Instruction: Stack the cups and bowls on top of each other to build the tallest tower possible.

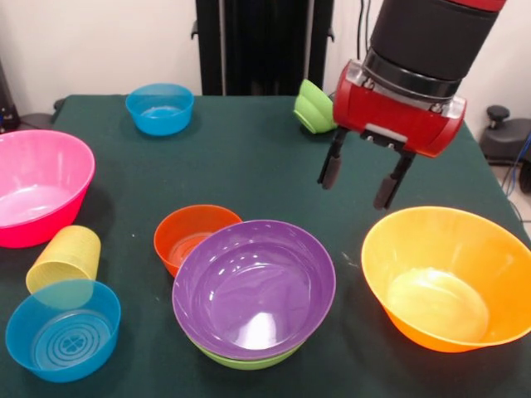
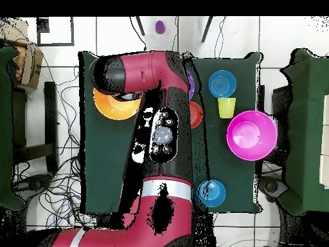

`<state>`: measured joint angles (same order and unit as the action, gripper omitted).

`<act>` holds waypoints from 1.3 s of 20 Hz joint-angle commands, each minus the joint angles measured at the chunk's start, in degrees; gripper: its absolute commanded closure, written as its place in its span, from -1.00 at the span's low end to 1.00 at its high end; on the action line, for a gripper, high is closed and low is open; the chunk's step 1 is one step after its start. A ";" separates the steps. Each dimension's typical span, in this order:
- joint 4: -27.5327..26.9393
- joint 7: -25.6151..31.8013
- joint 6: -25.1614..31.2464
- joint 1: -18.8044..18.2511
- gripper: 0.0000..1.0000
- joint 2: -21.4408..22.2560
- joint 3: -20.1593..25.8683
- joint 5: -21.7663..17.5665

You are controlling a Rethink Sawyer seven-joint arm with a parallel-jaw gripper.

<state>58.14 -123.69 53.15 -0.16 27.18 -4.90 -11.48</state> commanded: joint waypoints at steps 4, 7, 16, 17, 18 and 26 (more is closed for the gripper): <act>-8.55 -6.21 17.54 2.13 -1.00 -1.61 2.04 3.84; -7.89 -5.86 16.41 2.10 -1.00 -1.54 1.63 4.22; -5.94 -4.35 11.78 0.98 -1.00 -1.86 1.68 5.61; -5.56 -4.18 10.81 0.63 -1.00 -1.97 1.89 5.91; -5.06 -3.71 9.89 0.15 -1.00 -2.08 2.24 6.23; -1.66 -0.82 -1.58 -1.71 -1.00 -6.46 2.56 3.37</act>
<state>51.00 -123.69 60.39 -0.34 25.05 -6.14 -5.37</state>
